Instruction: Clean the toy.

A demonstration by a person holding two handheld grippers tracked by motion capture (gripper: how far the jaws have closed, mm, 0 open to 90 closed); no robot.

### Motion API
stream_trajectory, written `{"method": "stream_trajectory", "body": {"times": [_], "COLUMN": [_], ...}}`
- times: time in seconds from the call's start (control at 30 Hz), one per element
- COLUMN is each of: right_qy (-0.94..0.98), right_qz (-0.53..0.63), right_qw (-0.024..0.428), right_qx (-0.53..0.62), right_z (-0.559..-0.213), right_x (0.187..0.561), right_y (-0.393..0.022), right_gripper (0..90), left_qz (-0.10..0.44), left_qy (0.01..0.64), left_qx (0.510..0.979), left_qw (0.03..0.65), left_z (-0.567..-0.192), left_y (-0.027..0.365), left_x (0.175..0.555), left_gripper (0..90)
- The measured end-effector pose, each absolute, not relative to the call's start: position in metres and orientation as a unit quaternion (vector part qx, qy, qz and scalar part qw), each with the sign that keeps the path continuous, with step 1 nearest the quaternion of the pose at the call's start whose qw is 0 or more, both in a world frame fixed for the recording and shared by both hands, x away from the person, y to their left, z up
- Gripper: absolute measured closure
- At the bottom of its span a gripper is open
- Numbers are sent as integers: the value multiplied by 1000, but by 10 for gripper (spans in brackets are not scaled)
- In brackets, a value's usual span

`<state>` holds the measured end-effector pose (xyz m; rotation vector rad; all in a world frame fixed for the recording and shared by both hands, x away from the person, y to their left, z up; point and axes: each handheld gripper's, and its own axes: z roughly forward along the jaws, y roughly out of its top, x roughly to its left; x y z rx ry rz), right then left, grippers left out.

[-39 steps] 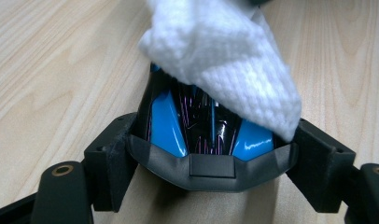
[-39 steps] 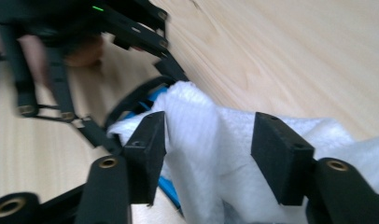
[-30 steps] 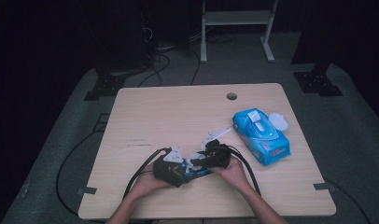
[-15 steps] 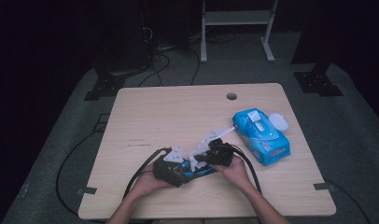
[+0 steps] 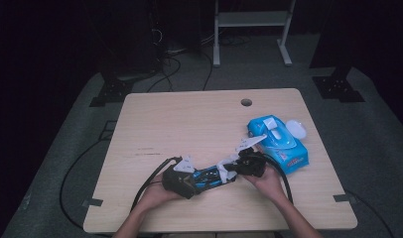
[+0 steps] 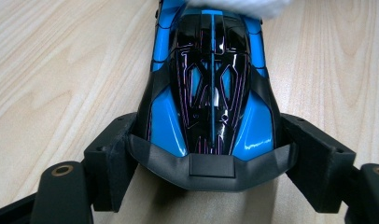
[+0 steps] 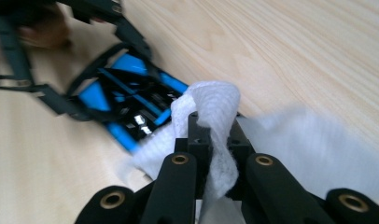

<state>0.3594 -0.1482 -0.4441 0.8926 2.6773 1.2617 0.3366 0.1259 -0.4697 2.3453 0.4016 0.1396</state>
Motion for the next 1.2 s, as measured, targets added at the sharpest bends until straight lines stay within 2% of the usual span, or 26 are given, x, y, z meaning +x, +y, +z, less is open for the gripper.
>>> {"method": "stream_trajectory", "body": {"times": [0.23,0.4,0.9,1.2], "right_qy": [880,880,881,881], "right_qz": [391,393,397,397], "right_qw": [6,0,17,22], "right_qx": [268,266,257,255], "right_z": [-448,-451,-453,-454], "right_x": [345,346,341,338], "right_y": [-154,-154,-155,-157], "right_gripper": [846,846,848,850], "left_qz": [22,-6,-72,-93], "left_qy": [184,209,263,279], "left_qx": [896,890,870,861], "left_qw": [403,406,412,414], "left_z": [-464,-465,-466,-467], "left_y": [134,139,152,156], "left_x": [341,345,353,355], "left_gripper": [190,183,184,205]}}
